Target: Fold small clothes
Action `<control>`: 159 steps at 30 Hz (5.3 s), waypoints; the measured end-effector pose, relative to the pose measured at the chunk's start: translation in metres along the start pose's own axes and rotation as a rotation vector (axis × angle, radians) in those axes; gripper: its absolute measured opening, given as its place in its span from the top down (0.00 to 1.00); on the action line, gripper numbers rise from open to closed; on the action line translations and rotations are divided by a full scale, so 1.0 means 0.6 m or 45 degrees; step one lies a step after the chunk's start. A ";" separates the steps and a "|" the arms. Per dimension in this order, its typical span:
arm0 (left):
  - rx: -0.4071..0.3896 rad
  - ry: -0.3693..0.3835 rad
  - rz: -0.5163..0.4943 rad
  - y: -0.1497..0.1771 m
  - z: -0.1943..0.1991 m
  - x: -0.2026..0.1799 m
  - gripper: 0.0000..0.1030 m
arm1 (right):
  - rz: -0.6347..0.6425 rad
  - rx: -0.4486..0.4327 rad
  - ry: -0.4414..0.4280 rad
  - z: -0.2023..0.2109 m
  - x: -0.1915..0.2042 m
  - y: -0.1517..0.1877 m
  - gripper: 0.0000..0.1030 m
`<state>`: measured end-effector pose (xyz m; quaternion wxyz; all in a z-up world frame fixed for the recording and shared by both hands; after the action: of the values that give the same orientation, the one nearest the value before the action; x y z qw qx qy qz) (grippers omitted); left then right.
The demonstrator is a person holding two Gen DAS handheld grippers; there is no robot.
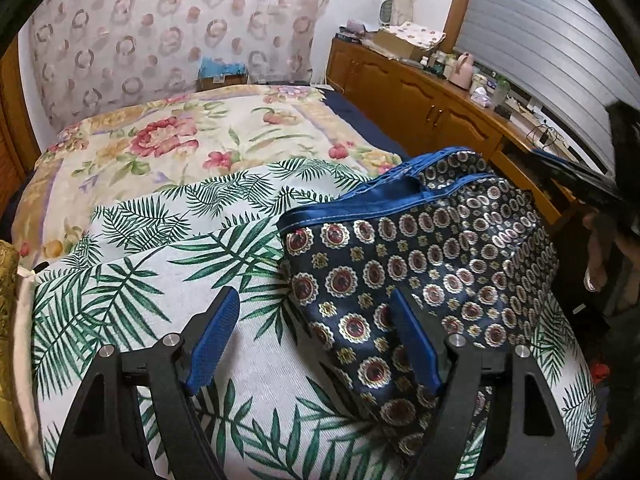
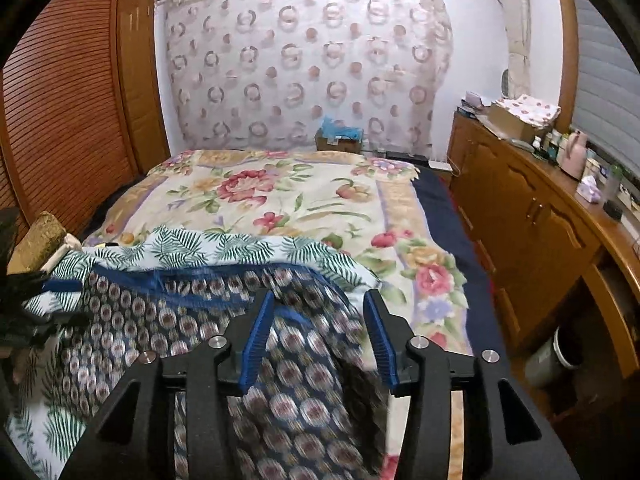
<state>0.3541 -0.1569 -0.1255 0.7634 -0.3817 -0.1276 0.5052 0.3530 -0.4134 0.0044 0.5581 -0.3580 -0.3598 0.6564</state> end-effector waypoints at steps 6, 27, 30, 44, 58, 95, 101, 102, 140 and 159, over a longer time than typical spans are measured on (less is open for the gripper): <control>0.062 0.034 0.042 0.001 -0.037 0.005 0.30 | -0.009 0.145 -0.046 -0.012 -0.009 0.062 0.49; -0.048 0.137 -0.032 -0.035 0.021 -0.022 0.94 | -0.135 0.204 -0.117 -0.068 -0.039 0.079 0.39; -0.094 0.090 -0.042 -0.047 0.053 -0.002 0.94 | -0.114 0.184 -0.142 -0.072 -0.029 0.073 0.39; 0.002 -0.022 -0.040 0.001 0.017 0.064 0.94 | -0.054 0.280 -0.200 -0.185 0.017 0.067 0.39; 0.026 -0.001 0.001 0.010 -0.005 0.075 0.94 | -0.075 0.301 -0.236 -0.189 0.038 0.068 0.37; -0.574 -0.276 0.213 0.108 0.501 0.254 0.94 | 0.424 -0.140 -0.606 -0.036 0.459 -0.090 0.91; -0.581 -0.374 0.358 0.153 0.508 0.348 0.94 | 0.590 -0.152 -0.656 -0.119 0.571 -0.139 0.91; -0.575 -0.387 0.369 0.161 0.505 0.360 0.94 | 0.617 -0.150 -0.660 -0.143 0.585 -0.144 0.91; -0.493 -0.636 0.383 0.239 0.477 0.443 0.14 | 0.608 -0.113 -0.740 -0.273 0.695 -0.148 0.49; -0.482 -0.686 0.362 0.245 0.499 0.429 0.00 | 0.506 0.114 -0.803 -0.377 0.769 -0.140 0.48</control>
<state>0.1989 0.2319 -0.0767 0.5401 -0.3835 -0.3612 0.6563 0.5342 0.0700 -0.0636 0.2967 -0.1764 -0.4083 0.8450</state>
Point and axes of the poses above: each gripper's, at about its wrist camera, not at the fingertips, and z roughly against the way its jaws point, x to its left, y to its underside, the point moved 6 cm from there along -z, roughly the way its jaws point, and after that the axes turned 6 degrees about -x, right-handed, at the moved point
